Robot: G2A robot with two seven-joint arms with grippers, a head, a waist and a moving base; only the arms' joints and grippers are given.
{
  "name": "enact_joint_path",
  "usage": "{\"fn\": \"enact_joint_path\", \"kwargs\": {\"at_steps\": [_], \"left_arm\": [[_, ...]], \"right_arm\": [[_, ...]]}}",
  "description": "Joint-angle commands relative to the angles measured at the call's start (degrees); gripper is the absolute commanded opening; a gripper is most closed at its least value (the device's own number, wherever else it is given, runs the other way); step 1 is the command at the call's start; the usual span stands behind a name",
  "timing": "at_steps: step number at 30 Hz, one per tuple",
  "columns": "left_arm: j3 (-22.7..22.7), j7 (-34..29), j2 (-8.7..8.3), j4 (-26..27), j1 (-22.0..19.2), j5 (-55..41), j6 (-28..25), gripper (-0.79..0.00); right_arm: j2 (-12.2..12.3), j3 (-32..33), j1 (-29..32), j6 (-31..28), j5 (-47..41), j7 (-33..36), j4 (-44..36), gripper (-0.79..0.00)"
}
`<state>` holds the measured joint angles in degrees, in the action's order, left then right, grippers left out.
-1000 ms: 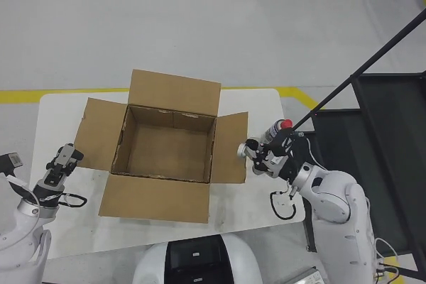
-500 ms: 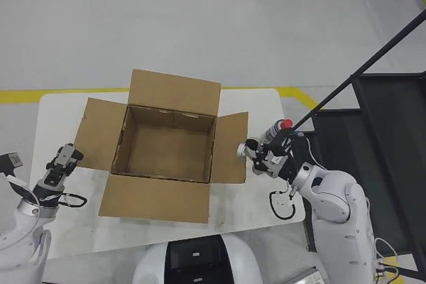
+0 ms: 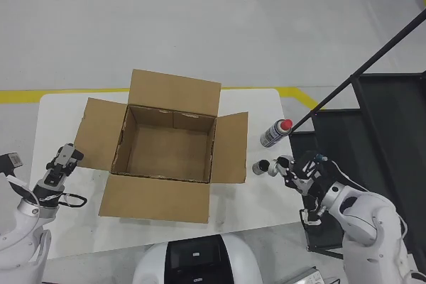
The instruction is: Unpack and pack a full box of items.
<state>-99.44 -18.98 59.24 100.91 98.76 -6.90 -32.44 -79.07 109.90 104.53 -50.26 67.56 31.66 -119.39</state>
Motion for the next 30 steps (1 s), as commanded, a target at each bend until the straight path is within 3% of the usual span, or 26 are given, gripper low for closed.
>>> {"fn": "enact_joint_path", "kwargs": {"at_steps": [1,6,18,29,30], "left_arm": [[0.0,0.0,0.0,0.0,0.0,0.0,0.0,0.0],[0.0,0.0,0.0,0.0,0.0,0.0,0.0,0.0],[0.0,0.0,0.0,0.0,0.0,0.0,0.0,0.0],[0.0,0.0,0.0,0.0,0.0,0.0,0.0,0.0],[0.0,0.0,0.0,0.0,0.0,0.0,0.0,0.0]], "right_arm": [[0.2,-1.3,0.2,1.8,4.5,1.9,1.2,-0.785],[0.7,-5.9,-0.7,6.2,18.4,3.6,5.9,-0.785],[1.4,-14.0,-3.9,18.2,38.3,3.1,17.4,-0.785],[1.4,-17.7,-8.3,24.1,40.5,1.6,25.1,-0.785],[1.4,-17.9,-8.4,24.2,40.3,1.7,25.2,-0.742]]}}
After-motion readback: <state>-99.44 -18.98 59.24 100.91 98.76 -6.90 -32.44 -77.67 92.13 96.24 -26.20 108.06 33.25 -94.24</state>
